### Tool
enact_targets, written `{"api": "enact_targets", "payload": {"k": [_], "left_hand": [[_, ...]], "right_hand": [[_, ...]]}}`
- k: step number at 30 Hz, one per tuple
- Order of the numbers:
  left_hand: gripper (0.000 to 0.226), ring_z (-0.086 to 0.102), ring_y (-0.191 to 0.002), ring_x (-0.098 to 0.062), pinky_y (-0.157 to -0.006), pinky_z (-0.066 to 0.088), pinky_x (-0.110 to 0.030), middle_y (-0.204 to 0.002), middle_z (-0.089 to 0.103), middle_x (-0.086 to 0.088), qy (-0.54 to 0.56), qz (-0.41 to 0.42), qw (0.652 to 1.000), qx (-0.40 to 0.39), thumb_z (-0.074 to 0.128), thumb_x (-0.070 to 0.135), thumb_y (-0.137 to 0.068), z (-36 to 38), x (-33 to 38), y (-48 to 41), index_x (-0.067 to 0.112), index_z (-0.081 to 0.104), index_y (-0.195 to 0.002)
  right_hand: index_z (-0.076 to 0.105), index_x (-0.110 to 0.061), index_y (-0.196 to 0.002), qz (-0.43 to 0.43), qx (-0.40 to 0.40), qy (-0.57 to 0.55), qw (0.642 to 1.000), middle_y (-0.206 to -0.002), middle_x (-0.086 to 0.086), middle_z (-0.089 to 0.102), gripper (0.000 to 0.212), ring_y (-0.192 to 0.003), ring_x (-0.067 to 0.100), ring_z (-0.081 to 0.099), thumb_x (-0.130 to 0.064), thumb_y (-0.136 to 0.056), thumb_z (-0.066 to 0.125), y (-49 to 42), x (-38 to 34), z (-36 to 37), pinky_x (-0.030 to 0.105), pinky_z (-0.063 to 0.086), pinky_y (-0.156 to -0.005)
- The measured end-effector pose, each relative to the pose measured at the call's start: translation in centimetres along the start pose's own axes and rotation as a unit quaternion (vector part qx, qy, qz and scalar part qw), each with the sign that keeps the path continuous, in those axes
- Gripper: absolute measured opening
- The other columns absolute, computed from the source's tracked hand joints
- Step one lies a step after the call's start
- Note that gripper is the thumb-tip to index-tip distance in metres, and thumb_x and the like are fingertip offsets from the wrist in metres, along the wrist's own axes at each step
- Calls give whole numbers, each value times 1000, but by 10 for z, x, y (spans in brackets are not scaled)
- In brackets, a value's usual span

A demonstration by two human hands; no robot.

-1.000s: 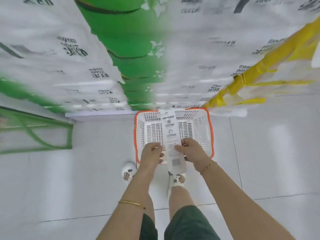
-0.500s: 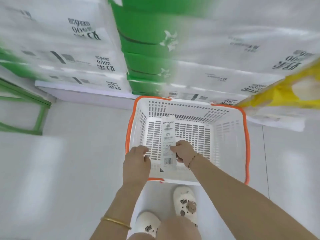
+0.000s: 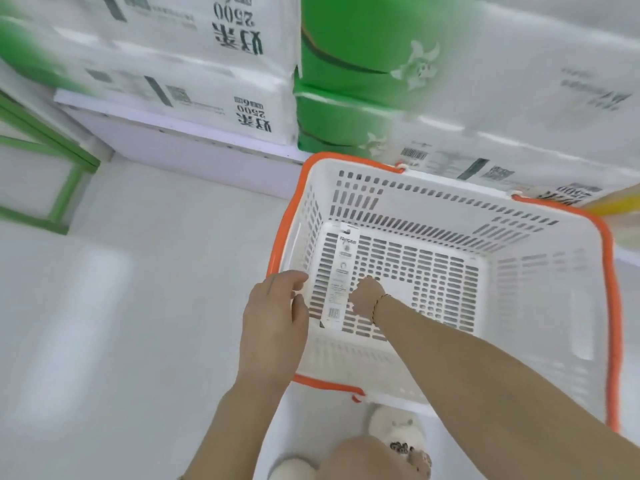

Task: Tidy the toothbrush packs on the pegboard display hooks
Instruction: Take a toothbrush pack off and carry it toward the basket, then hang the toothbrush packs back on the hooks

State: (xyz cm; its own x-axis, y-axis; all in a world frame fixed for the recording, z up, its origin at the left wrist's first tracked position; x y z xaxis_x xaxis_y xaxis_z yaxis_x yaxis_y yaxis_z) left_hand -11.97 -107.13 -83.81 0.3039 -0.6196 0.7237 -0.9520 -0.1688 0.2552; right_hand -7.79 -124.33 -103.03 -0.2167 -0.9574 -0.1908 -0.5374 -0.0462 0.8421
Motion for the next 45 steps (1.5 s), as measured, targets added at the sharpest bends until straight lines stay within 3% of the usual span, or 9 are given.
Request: {"api": "enact_targets", "payload": {"k": [3, 7, 14, 18, 23, 27, 30, 35, 45], "left_hand": [[33, 52, -99, -5, -84, 39, -13, -104, 56, 13, 39, -39, 998, -25, 44, 2, -93, -32, 29, 18, 23, 58, -115], [25, 53, -89, 2, -75, 37, -6, -101, 57, 13, 93, -100, 989, -53, 47, 5, -94, -93, 90, 51, 26, 56, -104], [18, 59, -81, -23, -64, 43, -25, -98, 60, -6, 170, -301, 930, -124, 45, 7, -92, -231, 163, 145, 23, 54, -88], [12, 57, -73, -21, -64, 44, -26, -92, 61, -7, 184, -357, 910, -100, 43, 10, -91, -306, 176, 199, 18, 52, -91], [14, 55, -70, -25, -64, 40, -26, -86, 59, -12, 192, -405, 890, -88, 39, 6, -90, -361, 147, 248, 13, 49, -84], [21, 47, -60, -20, -54, 37, -24, -79, 53, -10, 266, -438, 854, -85, 40, 3, -92, -413, 103, 274, 13, 45, -75], [21, 43, -66, -23, -54, 35, -24, -84, 50, -13, 286, -448, 846, -37, 37, 0, -91, -469, 61, 283, 12, 44, -75], [13, 52, -74, -25, -62, 42, -28, -90, 56, -15, 315, -470, 824, 35, 41, 3, -94, -548, 11, 279, 8, 49, -84], [15, 57, -76, -19, -66, 45, -24, -99, 60, -11, 340, -350, 860, 149, 43, 13, -96, -756, -29, 166, 6, 54, -104]], "right_hand": [[58, -12, -123, 56, 4, -264, 963, -124, 5, 60, 29, -114, 19, 58, -7, -99, 41, 66, -8, -23, 27, 47, -94], [50, -9, -73, 84, -26, -386, 918, -71, 10, 53, 24, -61, 21, 55, 4, -92, 46, 185, -36, -86, 29, 50, -55], [45, -20, -68, -23, -71, -174, 982, -93, 14, 56, 28, -87, 30, 60, -3, -90, 49, 405, -152, -180, 44, 54, -85], [45, -13, -77, -109, -69, -129, 983, -76, 11, 50, 16, -60, 24, 50, -3, -89, 40, 500, -229, -184, 29, 42, -56], [48, -10, -91, -190, -102, 71, 974, -93, 9, 55, 3, -86, 28, 59, -9, -89, 45, 545, -302, -124, 37, 51, -82], [49, -8, -88, -212, -151, 221, 940, -83, 9, 48, 7, -77, 22, 48, -10, -92, 44, 560, -373, -81, 26, 34, -53], [53, -4, -82, -232, -130, 247, 932, -78, 8, 54, 14, -83, 24, 51, -11, -91, 45, 569, -444, -66, 27, 37, -63], [57, -1, -113, -287, -115, 227, 924, -116, 14, 60, 27, -88, 24, 55, -15, -93, 46, 589, -548, -60, 35, 47, -86], [57, 8, -108, -361, -92, 165, 913, -83, 10, 56, 33, -71, 20, 55, -19, -92, 48, 590, -758, -107, 23, 36, -51]]}}
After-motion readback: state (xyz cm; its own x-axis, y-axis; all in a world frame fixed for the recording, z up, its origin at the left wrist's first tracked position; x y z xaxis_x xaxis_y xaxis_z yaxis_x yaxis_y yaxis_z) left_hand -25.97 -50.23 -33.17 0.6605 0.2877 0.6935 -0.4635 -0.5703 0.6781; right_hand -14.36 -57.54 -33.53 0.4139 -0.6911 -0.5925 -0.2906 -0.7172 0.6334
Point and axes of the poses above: each hand's wrist, its own y-axis away from the middle knuckle, its own z-axis out of the palm, x = y × z, the point moved 6 cm from there along -y, towards the middle knuckle
